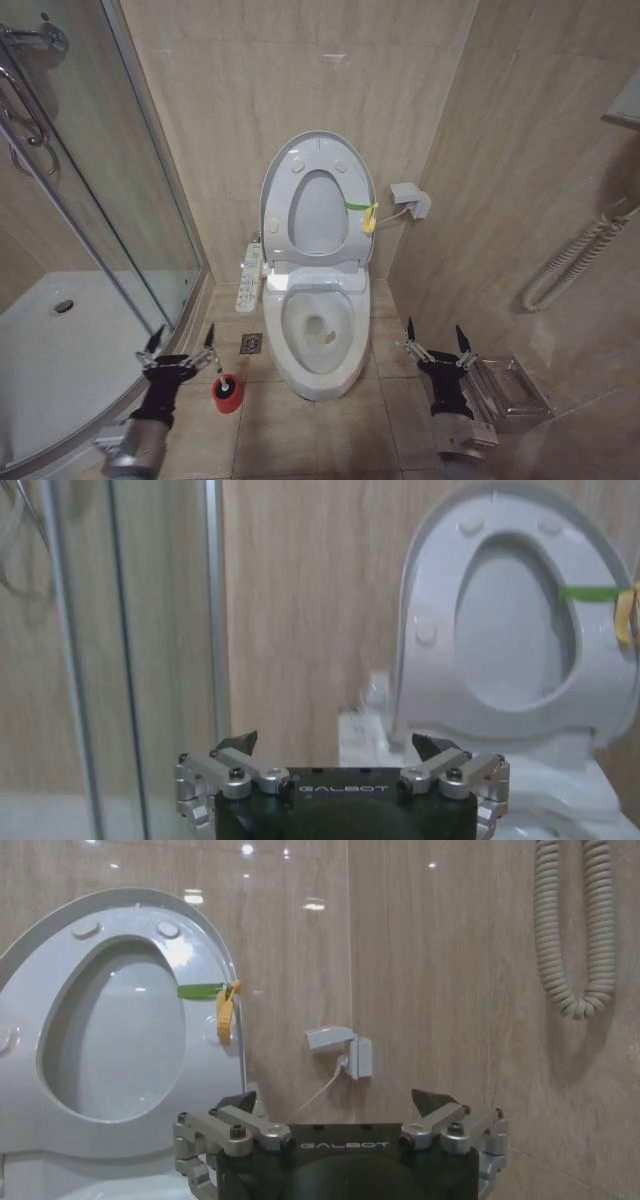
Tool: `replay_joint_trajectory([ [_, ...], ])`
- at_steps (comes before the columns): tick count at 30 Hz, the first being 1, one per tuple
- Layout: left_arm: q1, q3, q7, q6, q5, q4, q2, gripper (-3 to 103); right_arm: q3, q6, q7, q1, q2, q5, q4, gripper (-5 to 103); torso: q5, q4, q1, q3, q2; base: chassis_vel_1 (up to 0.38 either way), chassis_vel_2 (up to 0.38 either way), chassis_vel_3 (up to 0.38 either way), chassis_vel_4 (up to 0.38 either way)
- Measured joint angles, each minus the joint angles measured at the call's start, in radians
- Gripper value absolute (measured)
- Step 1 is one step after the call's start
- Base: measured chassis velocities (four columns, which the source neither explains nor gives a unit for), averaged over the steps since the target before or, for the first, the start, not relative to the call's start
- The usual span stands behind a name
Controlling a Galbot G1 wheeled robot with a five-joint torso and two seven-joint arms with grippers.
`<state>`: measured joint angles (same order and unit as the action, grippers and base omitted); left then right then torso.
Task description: Open the toilet lid, clean the toilet bowl with a toilet brush, close the toilet lid, and flush.
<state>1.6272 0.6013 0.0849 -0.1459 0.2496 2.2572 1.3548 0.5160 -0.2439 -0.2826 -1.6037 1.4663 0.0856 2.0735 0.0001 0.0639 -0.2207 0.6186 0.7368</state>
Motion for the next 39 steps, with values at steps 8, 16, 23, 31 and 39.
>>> replay_joint_trajectory([
  [8, -0.074, -0.086, 0.005, -0.218, 0.004, -0.019, 0.058, 100, 0.0, 0.0, 0.0, 0.0, 0.0, 0.0, 0.0, 100, -0.0001, 0.0001, 0.0, 0.0, 0.0, 0.0, 0.0, 0.0, 0.0],
  [16, -0.076, -0.094, 0.009, -0.236, -0.004, -0.015, 0.063, 100, 0.0, 0.0, 0.0, 0.0, 0.0, 0.0, 0.0, 100, -0.0001, 0.0001, 0.0, 0.0, 0.0, 0.0, 0.0, 0.0, 0.0],
  [23, 0.077, -0.078, 0.058, -0.067, -0.18, 0.171, 0.034, 100, 0.0, 0.0, 0.0, 0.0, 0.0, 0.0, 0.0, 100, -0.0002, -0.0002, 0.0, 0.0, 0.0, 0.0, 0.0, 0.0, 0.0],
  [31, 0.159, -0.077, 0.149, 0.027, -0.272, 0.224, 0.035, 100, 0.0, 0.0, 0.0, 0.0, 0.0, 0.0, 0.0, 100, 0.0001, 0.0, 0.0, 0.0, 0.0, 0.0, 0.0, 0.0, 0.0],
  [39, 0.101, -0.078, 0.138, 0.2, -0.215, -0.055, 0.042, 100, 0.0, 0.0, 0.0, 0.0, 0.0, 0.0, 0.0, 100, -0.0003, 0.0001, 0.0, 0.0, 0.0, 0.0, 0.0, 0.0, 0.0],
])
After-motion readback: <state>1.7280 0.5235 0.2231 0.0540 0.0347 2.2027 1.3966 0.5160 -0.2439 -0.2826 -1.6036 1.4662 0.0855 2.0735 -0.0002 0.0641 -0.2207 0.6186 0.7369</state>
